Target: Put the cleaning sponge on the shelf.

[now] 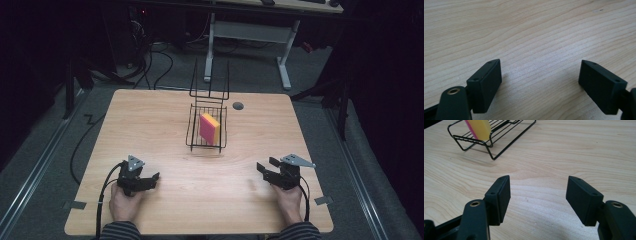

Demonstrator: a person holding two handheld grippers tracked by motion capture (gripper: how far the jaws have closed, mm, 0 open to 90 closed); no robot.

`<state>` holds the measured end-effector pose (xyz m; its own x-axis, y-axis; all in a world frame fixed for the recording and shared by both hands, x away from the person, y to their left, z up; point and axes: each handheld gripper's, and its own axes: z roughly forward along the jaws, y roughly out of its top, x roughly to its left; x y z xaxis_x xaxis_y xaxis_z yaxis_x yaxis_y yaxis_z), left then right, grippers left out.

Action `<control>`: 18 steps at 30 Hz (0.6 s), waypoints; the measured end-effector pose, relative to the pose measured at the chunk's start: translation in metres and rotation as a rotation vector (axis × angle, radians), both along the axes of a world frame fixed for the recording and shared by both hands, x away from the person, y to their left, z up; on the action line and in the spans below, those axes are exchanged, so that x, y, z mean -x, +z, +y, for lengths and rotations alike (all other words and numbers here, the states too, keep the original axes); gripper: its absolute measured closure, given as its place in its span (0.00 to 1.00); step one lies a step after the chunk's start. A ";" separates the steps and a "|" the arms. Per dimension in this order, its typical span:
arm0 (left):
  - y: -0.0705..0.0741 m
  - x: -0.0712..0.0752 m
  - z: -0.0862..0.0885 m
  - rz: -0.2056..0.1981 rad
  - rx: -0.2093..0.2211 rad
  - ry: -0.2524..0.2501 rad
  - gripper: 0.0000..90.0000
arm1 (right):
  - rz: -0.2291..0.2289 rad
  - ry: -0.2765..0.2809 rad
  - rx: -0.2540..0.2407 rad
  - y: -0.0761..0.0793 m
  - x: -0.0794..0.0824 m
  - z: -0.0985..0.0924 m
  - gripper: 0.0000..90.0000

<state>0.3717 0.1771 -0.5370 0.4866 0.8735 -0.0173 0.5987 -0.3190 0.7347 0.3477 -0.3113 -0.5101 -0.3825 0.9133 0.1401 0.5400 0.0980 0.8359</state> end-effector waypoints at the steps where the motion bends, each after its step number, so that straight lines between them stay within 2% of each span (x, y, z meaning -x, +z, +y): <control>1: 0.000 0.000 0.000 0.000 0.000 0.000 0.21 | 0.004 0.000 0.011 -0.002 -0.001 0.000 0.41; 18: 0.000 0.000 0.000 0.000 0.000 0.000 0.21 | 0.063 -0.025 0.057 -0.012 -0.007 0.003 0.41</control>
